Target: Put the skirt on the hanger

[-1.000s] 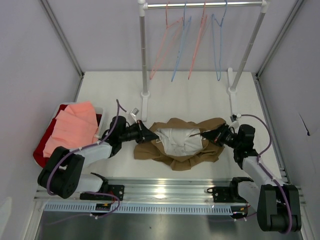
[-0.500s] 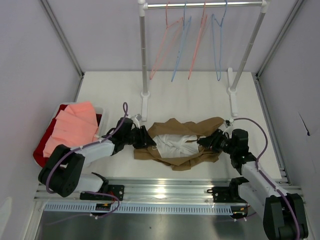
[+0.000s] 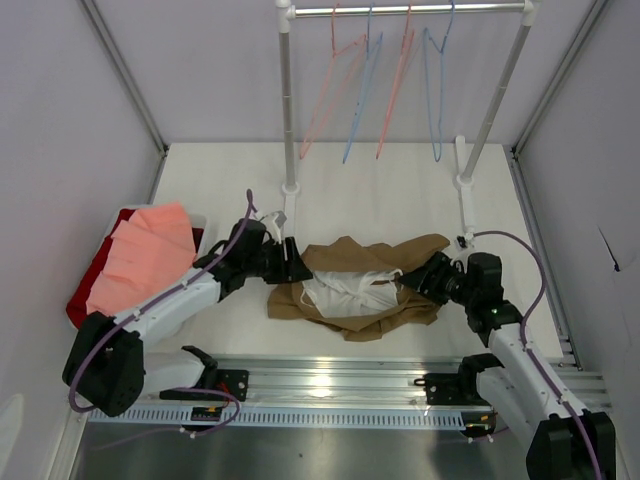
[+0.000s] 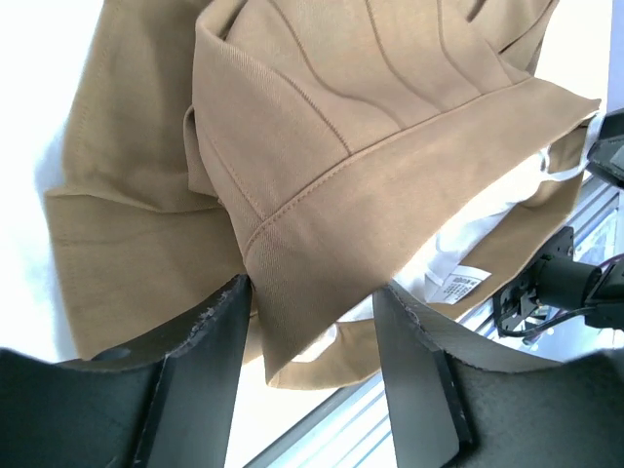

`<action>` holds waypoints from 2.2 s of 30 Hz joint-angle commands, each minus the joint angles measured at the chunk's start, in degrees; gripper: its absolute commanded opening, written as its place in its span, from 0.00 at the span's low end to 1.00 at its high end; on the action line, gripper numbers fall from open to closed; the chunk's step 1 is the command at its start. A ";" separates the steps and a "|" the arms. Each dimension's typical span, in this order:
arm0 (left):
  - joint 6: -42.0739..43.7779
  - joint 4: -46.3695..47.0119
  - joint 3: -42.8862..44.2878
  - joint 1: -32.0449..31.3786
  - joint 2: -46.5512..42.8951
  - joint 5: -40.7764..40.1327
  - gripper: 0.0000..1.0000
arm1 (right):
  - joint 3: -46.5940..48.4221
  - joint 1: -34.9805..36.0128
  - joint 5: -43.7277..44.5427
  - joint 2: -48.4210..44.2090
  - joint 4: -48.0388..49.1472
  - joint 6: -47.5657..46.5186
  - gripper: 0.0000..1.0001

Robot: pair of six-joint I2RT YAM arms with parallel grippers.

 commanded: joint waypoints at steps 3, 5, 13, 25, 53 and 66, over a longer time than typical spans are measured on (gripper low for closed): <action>4.88 -7.80 5.22 -0.34 -3.79 -3.63 0.59 | 5.99 0.28 2.62 -1.05 -5.27 -2.32 0.62; 5.41 -10.08 6.71 -0.34 -4.84 -4.52 0.59 | 6.96 0.19 3.15 -1.14 -6.77 -2.76 0.62; 9.01 -18.77 14.00 -0.34 -8.54 -9.43 0.60 | 10.92 0.19 4.73 -0.79 -10.28 -3.82 0.63; 16.30 -28.19 43.52 -0.34 -3.10 -16.38 0.62 | 13.12 0.19 6.05 -0.26 -13.01 -5.31 0.63; 32.48 0.28 76.41 -0.25 33.20 -23.24 0.69 | 18.92 -0.25 4.30 1.15 -16.35 -9.09 0.63; 31.34 3.09 78.61 -0.25 36.89 -23.59 0.66 | 18.48 -0.43 3.68 2.64 -15.12 -10.14 0.62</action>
